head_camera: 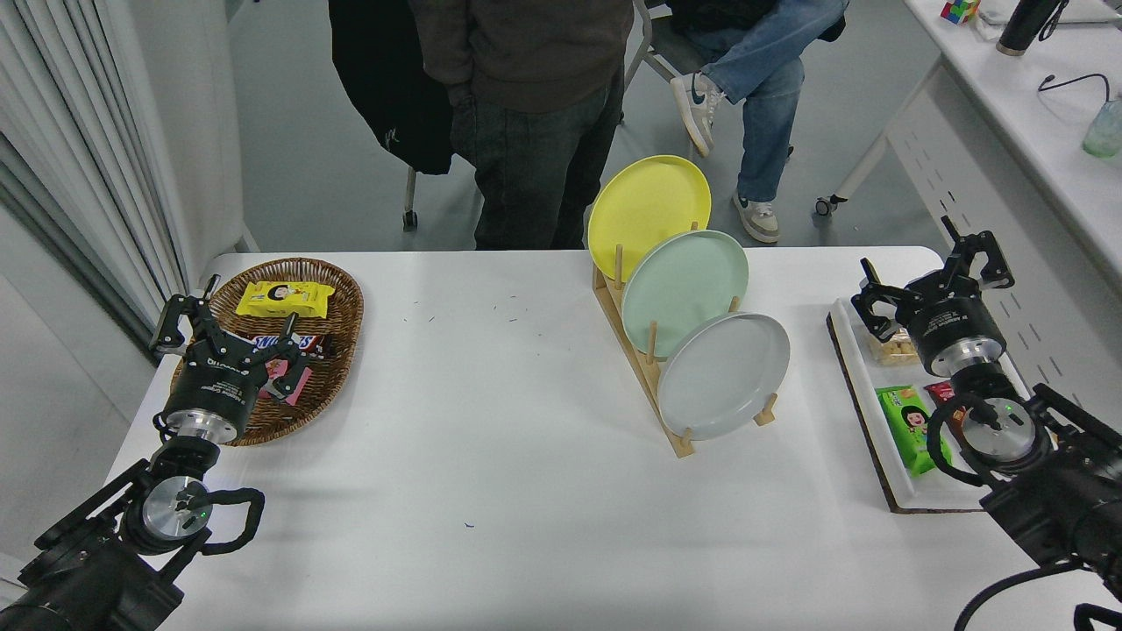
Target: Place the plate on the table
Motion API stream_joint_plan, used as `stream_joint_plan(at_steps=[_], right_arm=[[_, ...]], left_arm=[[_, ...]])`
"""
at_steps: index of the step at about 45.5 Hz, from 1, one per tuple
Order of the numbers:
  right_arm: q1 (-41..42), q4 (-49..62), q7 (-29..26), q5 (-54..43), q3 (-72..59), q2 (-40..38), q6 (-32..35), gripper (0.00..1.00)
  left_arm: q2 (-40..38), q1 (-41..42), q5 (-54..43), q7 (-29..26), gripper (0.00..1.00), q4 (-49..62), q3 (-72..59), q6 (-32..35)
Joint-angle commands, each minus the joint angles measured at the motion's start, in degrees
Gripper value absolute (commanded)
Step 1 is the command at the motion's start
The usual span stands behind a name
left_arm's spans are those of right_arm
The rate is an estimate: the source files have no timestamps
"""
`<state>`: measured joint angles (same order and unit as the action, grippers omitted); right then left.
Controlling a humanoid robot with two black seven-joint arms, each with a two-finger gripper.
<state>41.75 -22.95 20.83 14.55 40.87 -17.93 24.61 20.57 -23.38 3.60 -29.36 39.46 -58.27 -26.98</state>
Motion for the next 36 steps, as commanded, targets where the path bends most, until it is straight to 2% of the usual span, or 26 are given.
stream_joint_plan(at_steps=[1, 10, 36], right_arm=[[0.26, -1.22, -0.09, -0.67, 1.84, -1.23, 0.26, 1.00], [1.05, -2.63, -0.79, -1.98, 5.62, -2.20, 0.09, 1.00], [-0.27, -3.77, -0.79, -3.39, 0.62, -5.01, -0.70, 1.00]], left_arm=[[0.00, 0.00, 0.00, 0.00, 0.98, 0.00, 0.00, 0.00], [0.00, 0.00, 0.00, 0.00, 0.98, 0.00, 0.00, 0.00], [0.00, 0.00, 0.00, 0.00, 0.98, 0.00, 0.00, 0.00]])
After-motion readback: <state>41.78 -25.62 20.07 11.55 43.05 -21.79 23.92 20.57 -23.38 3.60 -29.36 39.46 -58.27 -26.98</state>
